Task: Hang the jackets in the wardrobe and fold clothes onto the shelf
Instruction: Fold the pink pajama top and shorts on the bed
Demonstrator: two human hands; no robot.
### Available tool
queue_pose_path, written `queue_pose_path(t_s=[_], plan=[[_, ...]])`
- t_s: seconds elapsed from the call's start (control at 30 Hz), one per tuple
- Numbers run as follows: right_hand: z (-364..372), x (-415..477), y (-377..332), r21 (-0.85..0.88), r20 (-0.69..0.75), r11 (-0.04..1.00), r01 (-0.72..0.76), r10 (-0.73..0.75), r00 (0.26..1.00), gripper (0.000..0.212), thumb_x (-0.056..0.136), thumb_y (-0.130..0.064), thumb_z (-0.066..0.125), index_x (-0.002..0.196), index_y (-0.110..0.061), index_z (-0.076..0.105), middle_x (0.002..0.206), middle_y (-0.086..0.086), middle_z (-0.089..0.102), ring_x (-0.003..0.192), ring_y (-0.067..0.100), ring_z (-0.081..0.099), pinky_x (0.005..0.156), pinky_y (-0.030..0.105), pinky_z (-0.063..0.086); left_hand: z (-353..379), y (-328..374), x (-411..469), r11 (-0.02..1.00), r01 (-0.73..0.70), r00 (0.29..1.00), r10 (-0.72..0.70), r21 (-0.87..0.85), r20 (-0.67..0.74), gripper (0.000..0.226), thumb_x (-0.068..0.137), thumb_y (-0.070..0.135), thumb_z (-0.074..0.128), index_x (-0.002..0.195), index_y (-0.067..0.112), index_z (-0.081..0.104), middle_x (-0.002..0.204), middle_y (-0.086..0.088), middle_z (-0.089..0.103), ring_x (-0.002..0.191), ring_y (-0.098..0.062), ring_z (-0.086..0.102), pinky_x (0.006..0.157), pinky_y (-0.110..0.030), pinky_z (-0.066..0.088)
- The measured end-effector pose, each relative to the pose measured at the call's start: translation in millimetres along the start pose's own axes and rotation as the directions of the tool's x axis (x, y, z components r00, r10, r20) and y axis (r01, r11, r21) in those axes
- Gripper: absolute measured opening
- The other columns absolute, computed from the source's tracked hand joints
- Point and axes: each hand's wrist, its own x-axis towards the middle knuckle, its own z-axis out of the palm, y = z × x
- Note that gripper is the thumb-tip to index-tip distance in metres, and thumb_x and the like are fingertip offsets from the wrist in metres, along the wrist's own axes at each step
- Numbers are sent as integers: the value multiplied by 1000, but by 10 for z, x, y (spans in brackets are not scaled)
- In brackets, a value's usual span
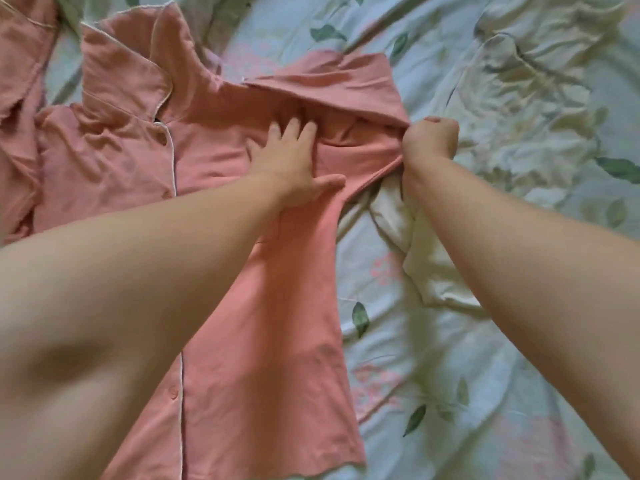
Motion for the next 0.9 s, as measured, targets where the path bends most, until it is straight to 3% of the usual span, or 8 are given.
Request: queue_pose_path(t_s=[0.13, 0.2, 0.3, 0.37, 0.43, 0.57, 0.67, 0.9], plan=[[21, 78, -228, -174, 106, 985, -7, 26, 994, 57, 82, -39, 60, 131, -11, 55, 125, 8, 65, 111, 31, 64, 87, 28, 49, 48, 58, 105, 996, 3, 999, -6, 91, 35, 121, 66, 91, 55, 160, 34, 3, 169, -1, -1, 154, -40, 0, 108, -81, 11], [-14, 77, -327, -212, 113, 977, 13, 11, 994, 52, 78, -42, 58, 121, -13, 61, 112, 7, 69, 95, 29, 71, 78, 35, 60, 82, 49, 110, 994, 19, 999, -23, 110, 35, 122, 66, 91, 55, 159, 35, 0, 169, 1, -6, 154, -38, -3, 108, -81, 10], [-146, 418, -325, -127, 15, 990, -57, 59, 998, 33, 87, -33, 48, 108, -12, 63, 91, 7, 67, 61, 28, 73, 50, 38, 61, 79, 42, 131, 993, 39, 997, -46, 115, 59, 129, 63, 92, 57, 159, 36, -8, 169, 2, -11, 155, -35, -6, 108, -81, 10], [-295, 711, -291, -91, -113, 992, -92, 81, 990, 45, 78, -35, 43, 109, -13, 69, 98, 9, 70, 78, 32, 75, 68, 44, 63, 62, 57, 158, 995, 42, 994, -51, 94, 92, 132, 62, 92, 59, 158, 37, -12, 168, 5, -16, 155, -34, -10, 108, -81, 9], [-537, 770, -262, -90, -161, 988, -123, 107, 981, 43, 82, -29, 49, 115, -11, 69, 108, 4, 70, 90, 27, 72, 78, 35, 57, 32, 76, 172, 995, 52, 992, -61, 81, 107, 132, 61, 92, 60, 158, 39, -12, 168, 5, -16, 155, -34, -11, 109, -81, 8], [-899, 725, -126, -122, -159, 970, -208, 188, 969, 33, 88, -15, 60, 120, -7, 65, 113, 6, 71, 73, 22, 68, 59, 32, 54, -38, 128, 194, 995, 60, 992, -69, 79, 109, 136, 58, 89, 66, 159, 37, -9, 169, 2, -11, 155, -35, -7, 111, -79, 10], [-892, 638, -221, -23, -124, 998, -65, 62, 990, 44, 90, -21, 54, 134, -21, 53, 126, 3, 63, 102, 23, 63, 82, 30, 52, -92, 187, 214, 991, 38, 997, -45, 126, 56, 136, 57, 88, 67, 160, 34, -4, 170, -4, -7, 155, -34, -5, 114, -75, 13], [-1049, 861, -202, 421, 96, 858, -294, 280, 955, 18, 92, -35, 62, 96, -19, 69, 70, -2, 66, 49, 14, 58, 47, 18, 43, -38, 448, 279, 994, -72, 997, 74, 84, -18, 133, 62, 87, 64, 161, 29, -2, 170, -2, -7, 156, -32, 1, 119, -65, 20]])
